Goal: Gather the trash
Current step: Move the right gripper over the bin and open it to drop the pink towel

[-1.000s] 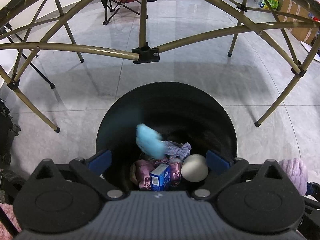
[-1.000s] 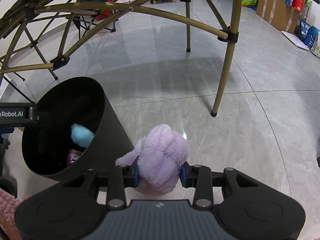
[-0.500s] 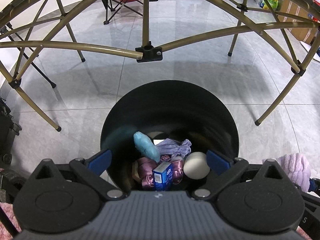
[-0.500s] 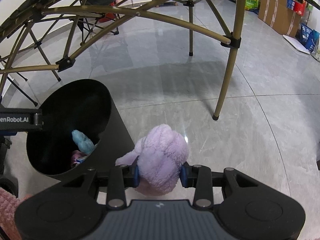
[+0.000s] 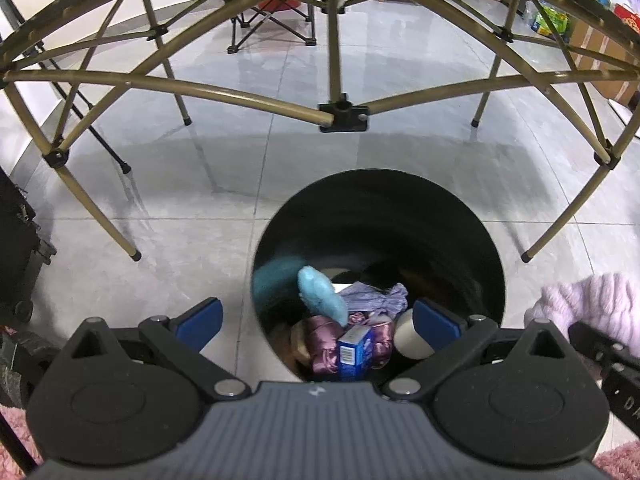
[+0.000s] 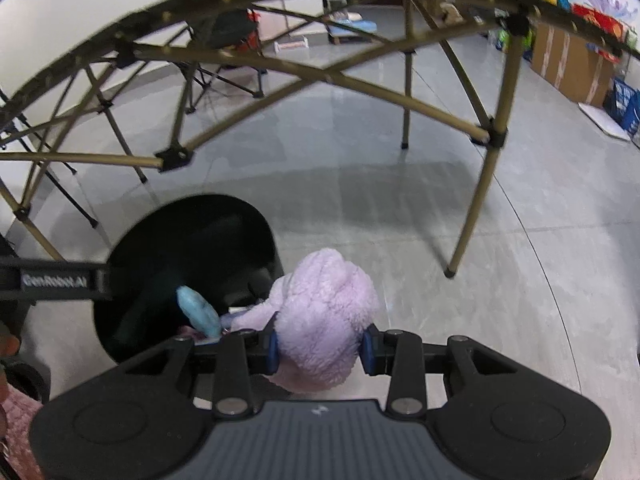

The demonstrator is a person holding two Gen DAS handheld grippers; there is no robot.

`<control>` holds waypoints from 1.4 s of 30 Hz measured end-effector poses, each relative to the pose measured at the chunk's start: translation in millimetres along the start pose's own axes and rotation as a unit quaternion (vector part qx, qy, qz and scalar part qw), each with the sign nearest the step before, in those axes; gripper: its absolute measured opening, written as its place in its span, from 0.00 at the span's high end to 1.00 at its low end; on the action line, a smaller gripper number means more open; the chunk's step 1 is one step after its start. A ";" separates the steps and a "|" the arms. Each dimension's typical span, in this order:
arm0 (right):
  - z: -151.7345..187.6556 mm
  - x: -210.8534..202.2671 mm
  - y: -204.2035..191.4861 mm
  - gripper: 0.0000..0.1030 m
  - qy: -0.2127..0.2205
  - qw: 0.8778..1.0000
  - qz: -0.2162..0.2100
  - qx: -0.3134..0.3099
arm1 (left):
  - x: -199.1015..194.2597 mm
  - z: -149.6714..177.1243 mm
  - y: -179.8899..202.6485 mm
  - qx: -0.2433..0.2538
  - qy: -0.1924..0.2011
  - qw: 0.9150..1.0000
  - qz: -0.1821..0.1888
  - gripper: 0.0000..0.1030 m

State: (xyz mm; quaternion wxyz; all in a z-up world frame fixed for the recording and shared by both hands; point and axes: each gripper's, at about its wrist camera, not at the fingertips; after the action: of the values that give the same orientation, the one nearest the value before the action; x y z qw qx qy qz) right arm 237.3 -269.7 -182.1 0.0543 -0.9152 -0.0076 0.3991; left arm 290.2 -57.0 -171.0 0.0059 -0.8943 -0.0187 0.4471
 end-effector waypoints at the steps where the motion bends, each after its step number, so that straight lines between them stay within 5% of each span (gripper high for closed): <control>1: -2.3 -1.3 -4.1 0.65 0.004 1.000 -0.003 -0.003 | -0.6 0.2 -3.7 -0.002 0.000 1.000 -0.001 0.00; 30: -22.9 38.8 -126.3 0.64 -0.008 0.996 -0.040 -0.082 | -7.7 21.9 -116.3 -0.071 -0.005 0.997 -0.039 0.00; 35: -23.3 44.5 -132.3 0.47 -0.014 0.996 -0.040 -0.081 | -8.6 22.9 -120.0 -0.076 -0.005 0.996 -0.039 0.00; 39: -23.4 45.1 -134.2 0.09 -0.014 0.996 -0.037 -0.080 | -10.5 23.3 -119.1 -0.074 -0.003 0.997 -0.036 0.00; 42: -22.7 44.7 -134.4 0.05 -0.016 0.996 -0.035 -0.086 | -11.5 23.6 -117.8 -0.072 -0.001 0.997 -0.035 0.00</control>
State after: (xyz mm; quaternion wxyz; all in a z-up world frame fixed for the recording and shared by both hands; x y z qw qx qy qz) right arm 288.4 -135.6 -185.2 -0.0104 -0.9093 -0.0746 0.4093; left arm 261.1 60.1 -172.8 -0.0428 -0.8908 -0.0816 0.4450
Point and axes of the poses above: each gripper's, at about its wrist camera, not at the fingertips, and x roughly the way its jaws point, y to its right, z to its underside, and after that the axes turned 7 degrees about y, right-handed
